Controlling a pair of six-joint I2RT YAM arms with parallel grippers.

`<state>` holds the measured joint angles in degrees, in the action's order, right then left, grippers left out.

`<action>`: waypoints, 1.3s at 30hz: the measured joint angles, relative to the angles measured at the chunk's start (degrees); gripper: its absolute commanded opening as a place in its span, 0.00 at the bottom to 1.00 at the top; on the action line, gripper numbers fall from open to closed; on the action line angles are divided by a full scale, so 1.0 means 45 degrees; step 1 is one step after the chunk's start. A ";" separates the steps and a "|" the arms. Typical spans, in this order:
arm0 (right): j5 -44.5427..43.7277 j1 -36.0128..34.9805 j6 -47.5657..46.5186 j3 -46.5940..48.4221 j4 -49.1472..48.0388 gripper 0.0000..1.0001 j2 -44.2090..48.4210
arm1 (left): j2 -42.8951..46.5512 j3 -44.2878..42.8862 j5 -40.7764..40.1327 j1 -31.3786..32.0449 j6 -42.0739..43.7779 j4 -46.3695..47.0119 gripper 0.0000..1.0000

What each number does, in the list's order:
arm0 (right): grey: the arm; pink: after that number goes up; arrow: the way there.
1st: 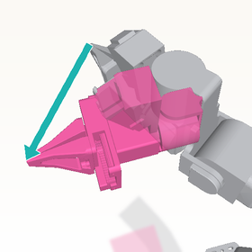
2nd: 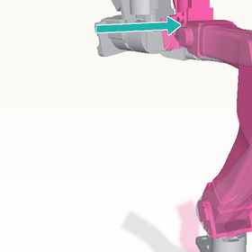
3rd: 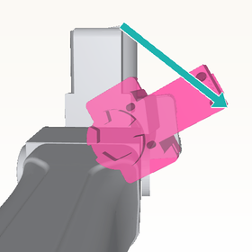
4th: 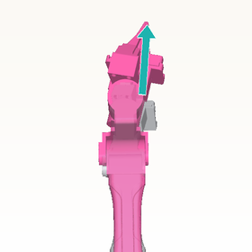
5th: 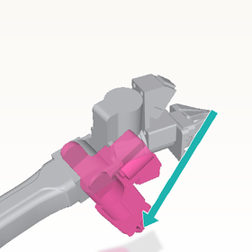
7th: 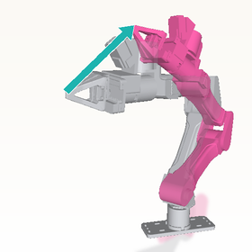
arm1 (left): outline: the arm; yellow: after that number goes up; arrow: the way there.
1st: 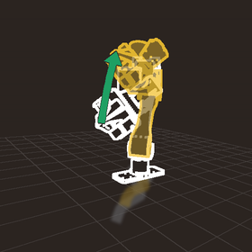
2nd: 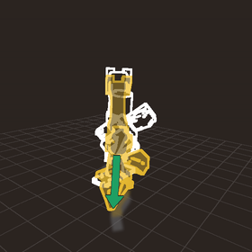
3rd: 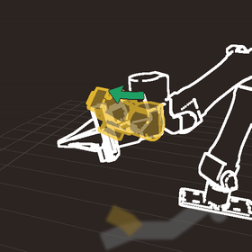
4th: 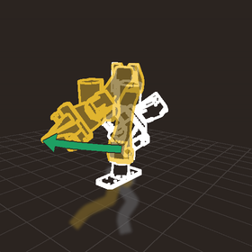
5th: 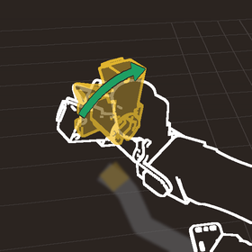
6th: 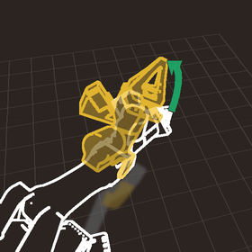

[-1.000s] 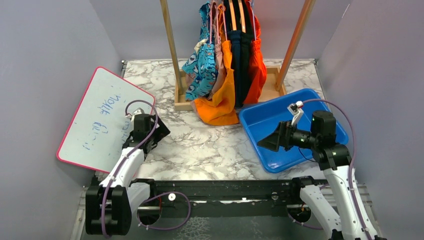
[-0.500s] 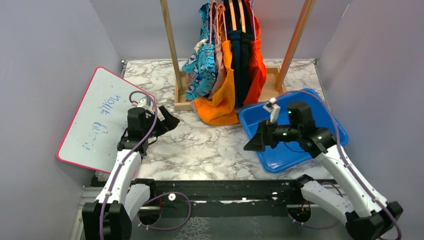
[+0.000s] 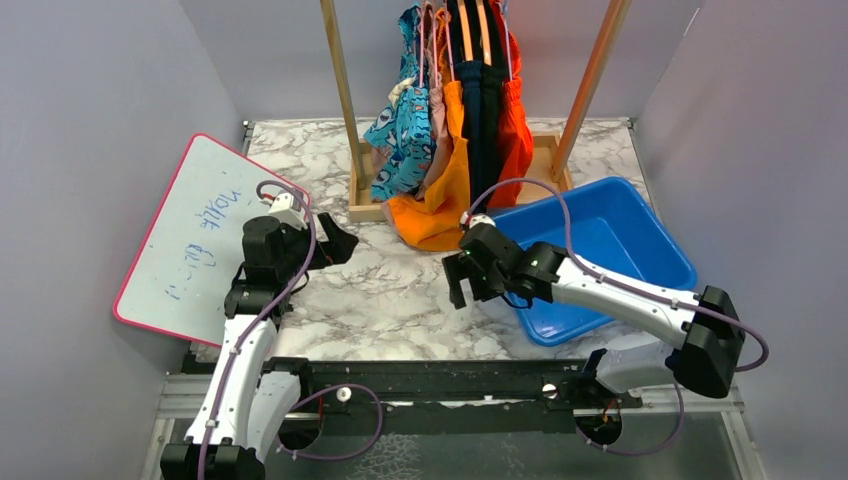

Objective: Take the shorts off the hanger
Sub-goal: Move the basket to the corner of the board.

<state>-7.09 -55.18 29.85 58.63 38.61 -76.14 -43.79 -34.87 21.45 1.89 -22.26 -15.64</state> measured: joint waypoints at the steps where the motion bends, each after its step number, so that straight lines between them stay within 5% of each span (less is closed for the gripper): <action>1: -0.0544 0.0000 0.0107 -0.0087 -0.0005 0.99 -0.0029 | 0.0053 0.0029 0.0000 0.0000 0.0102 -0.0087 0.99; 11: -0.3643 -0.0049 0.2215 -0.2132 0.0306 0.99 0.1273 | -0.0010 0.0073 -0.0024 0.0000 0.0495 -0.0180 0.99; 24: -0.5153 -0.0049 0.5780 -0.3045 0.2365 1.00 0.4517 | -0.0068 0.0199 -0.0010 0.0000 0.0539 -0.0194 0.99; 32: -0.3570 -0.0010 0.4328 -0.3094 0.0617 1.00 0.6742 | -0.0068 0.0199 -0.0010 0.0000 0.0539 -0.0209 0.99; 39: -0.5814 0.0126 0.2710 -0.0311 0.0680 0.99 0.3905 | -0.0068 0.0199 -0.0019 0.0000 0.0544 -0.0306 0.99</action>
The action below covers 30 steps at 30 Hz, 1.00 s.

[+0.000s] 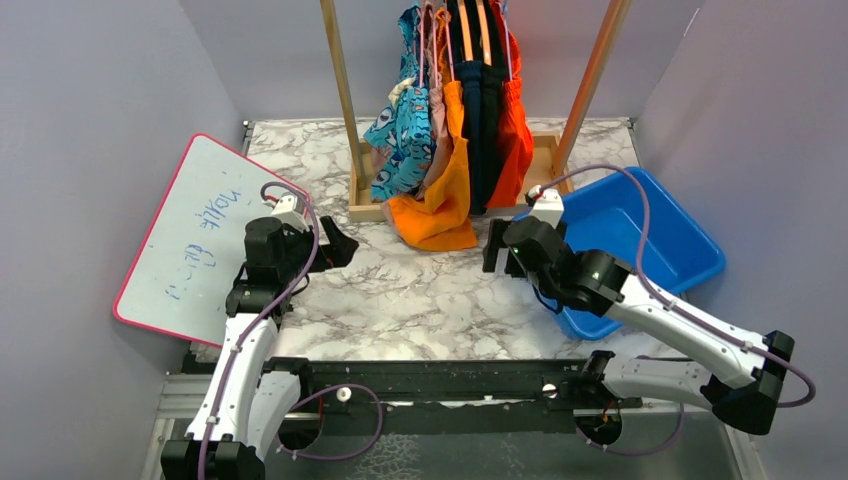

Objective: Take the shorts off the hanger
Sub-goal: Move the basket to the corner of the board.

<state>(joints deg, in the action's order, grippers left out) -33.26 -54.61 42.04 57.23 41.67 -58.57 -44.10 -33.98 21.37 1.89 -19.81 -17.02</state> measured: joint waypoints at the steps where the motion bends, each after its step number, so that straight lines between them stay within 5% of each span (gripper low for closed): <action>1: -0.0287 0.0165 -0.0296 0.0262 -0.0019 0.99 -0.0325 | 0.0000 0.0000 0.0000 0.0000 0.0000 -0.0010 0.99; 9: 0.0408 0.3041 -0.3487 0.0277 -0.0962 0.99 -0.1559 | 0.0000 0.0000 -0.0044 0.0000 0.0049 -0.0155 0.99; 14: 0.1234 0.3400 -0.4692 0.0282 -0.1107 0.99 -0.3196 | 0.0000 0.0000 -0.0068 0.0000 0.0083 -0.0248 0.99; 30: 0.1010 0.5231 -0.4444 0.0724 -0.1875 1.00 -0.4813 | 0.0000 0.0000 -0.0257 0.0000 0.0092 -0.0335 0.99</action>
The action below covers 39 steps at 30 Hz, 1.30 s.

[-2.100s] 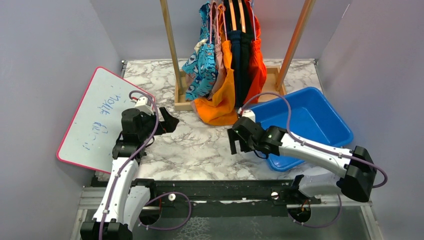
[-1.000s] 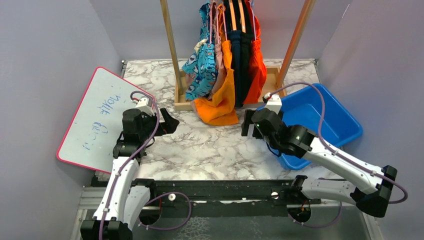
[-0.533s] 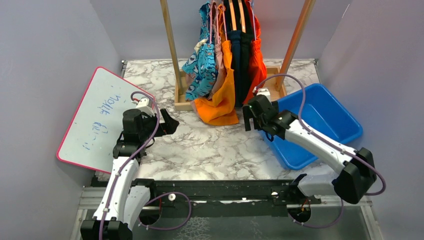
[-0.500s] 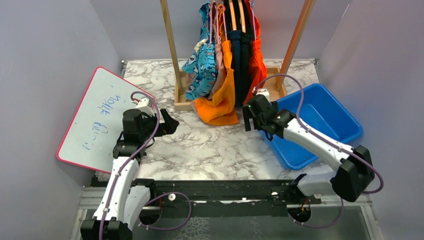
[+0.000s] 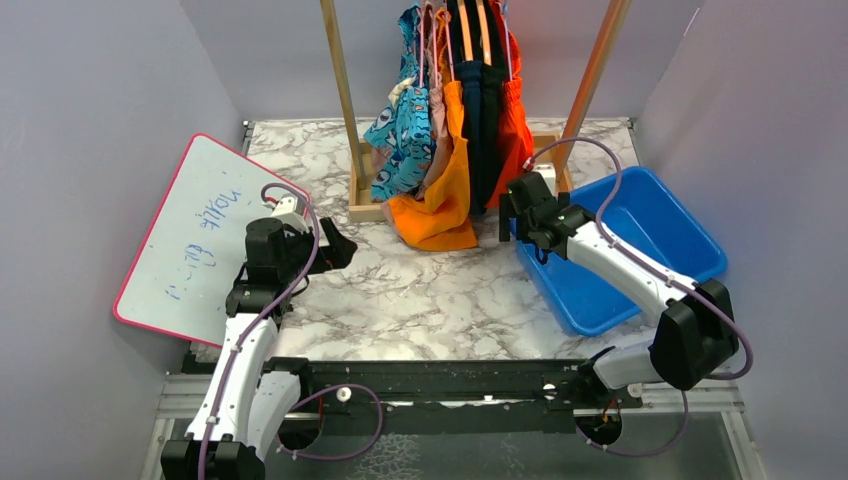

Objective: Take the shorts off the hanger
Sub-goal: Move the basket to the corner of the board, then pick up the hanger from the clothes rod.

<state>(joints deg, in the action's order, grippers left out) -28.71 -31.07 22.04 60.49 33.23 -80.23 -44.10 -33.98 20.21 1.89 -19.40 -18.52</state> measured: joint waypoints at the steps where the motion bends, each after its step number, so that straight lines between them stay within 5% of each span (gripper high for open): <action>1: -0.0010 0.0078 0.0107 0.0010 -0.0058 1.00 -0.0039 | 0.0000 0.0000 -0.0024 0.0000 0.0000 -0.0015 0.99; 15: 0.1574 0.0588 0.0335 0.0461 -0.0189 0.99 0.0102 | 0.0015 0.0000 -0.0287 0.0000 0.0005 -0.0141 0.99; 29: 0.4580 0.0597 0.0311 -0.1394 -0.1763 1.00 0.6173 | 0.0466 0.0000 -0.0908 0.0000 -0.0010 -0.0204 0.99; 39: 0.3662 0.0597 -0.0529 0.1710 -0.1744 0.92 0.4532 | 0.0476 0.0000 -0.1030 0.0000 -0.0049 -0.0209 0.99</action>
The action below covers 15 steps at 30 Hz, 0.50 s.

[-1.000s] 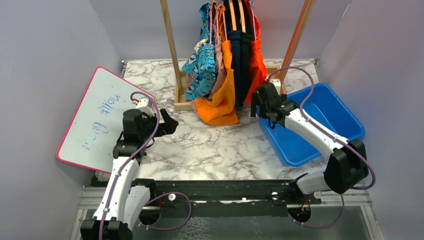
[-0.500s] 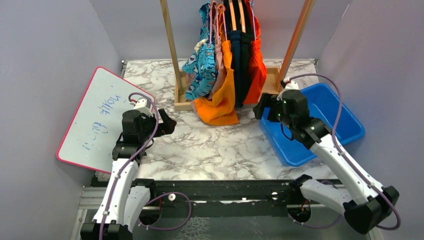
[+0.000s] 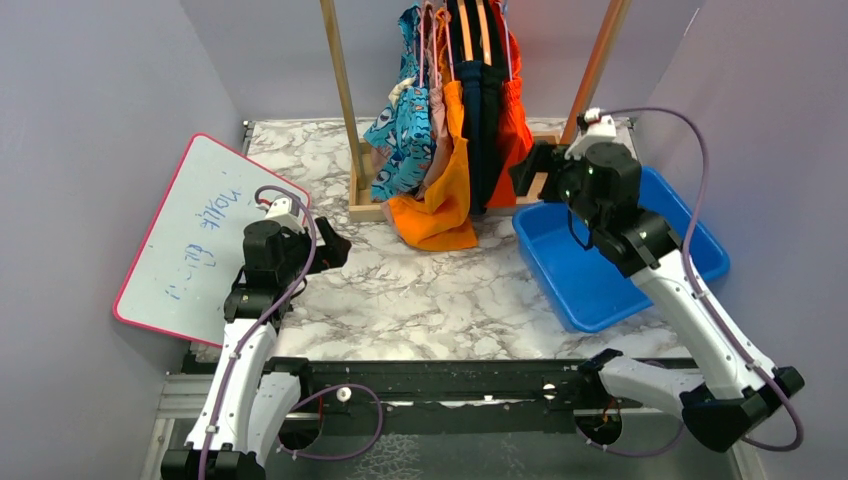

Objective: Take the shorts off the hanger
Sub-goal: Pick up the hanger from the clothes rod.

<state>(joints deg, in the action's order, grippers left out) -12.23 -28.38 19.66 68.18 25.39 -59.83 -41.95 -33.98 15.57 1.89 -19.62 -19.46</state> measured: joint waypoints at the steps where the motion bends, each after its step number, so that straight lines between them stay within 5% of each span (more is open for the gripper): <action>1: 0.0000 0.0000 -0.0121 0.0607 0.0044 0.90 -0.0379 | 0.0000 0.0000 -0.0024 0.0000 -0.0015 0.0000 0.99; 7: 0.0520 0.0330 -0.0627 0.3813 0.0296 0.77 -0.2633 | 0.0000 0.0000 -0.0248 0.0000 -0.0146 -0.0005 0.99; 12: 0.0884 0.0942 -0.0903 0.5960 0.0636 0.52 -0.4226 | 0.0078 0.0000 -0.0457 0.0000 -0.0180 -0.0015 0.99; 15: 0.0903 0.1112 -0.1146 0.6708 0.0670 0.50 -0.4964 | 0.0209 0.0000 -0.0680 0.0000 -0.0248 -0.0015 0.99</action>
<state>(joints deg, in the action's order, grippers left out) -8.16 -23.38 14.50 98.37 28.40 -82.17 -41.01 -33.98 12.51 1.89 -20.73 -19.53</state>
